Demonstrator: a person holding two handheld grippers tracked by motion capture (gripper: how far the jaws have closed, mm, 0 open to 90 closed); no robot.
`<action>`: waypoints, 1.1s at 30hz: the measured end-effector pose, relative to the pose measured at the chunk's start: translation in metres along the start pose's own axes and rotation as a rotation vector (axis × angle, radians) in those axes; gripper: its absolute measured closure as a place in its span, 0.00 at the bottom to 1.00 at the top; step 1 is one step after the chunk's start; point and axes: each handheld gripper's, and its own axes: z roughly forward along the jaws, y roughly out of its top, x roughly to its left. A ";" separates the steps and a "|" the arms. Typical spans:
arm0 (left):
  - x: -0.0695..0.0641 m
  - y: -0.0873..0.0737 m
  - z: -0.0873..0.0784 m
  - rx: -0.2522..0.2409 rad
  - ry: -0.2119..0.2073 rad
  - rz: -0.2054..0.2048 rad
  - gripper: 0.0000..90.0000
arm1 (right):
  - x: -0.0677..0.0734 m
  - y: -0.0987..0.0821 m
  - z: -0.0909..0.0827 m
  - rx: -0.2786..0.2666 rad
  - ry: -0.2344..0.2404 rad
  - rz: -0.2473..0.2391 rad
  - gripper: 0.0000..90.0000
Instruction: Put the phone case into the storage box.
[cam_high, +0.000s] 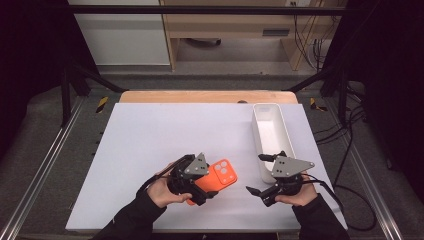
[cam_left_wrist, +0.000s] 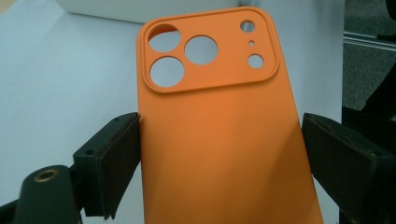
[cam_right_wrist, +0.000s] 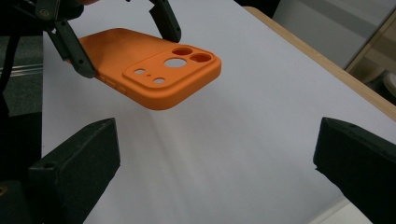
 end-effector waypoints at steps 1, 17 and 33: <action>0.000 0.000 0.000 -0.002 -0.002 0.000 0.15 | 0.001 0.002 0.000 0.003 0.004 -0.010 0.01; -0.005 0.002 -0.005 -0.002 -0.019 0.082 0.15 | 0.013 0.010 0.006 0.038 0.084 -0.093 0.02; -0.012 0.005 -0.004 0.006 -0.024 0.148 0.15 | 0.019 0.015 0.013 0.072 0.137 -0.160 0.03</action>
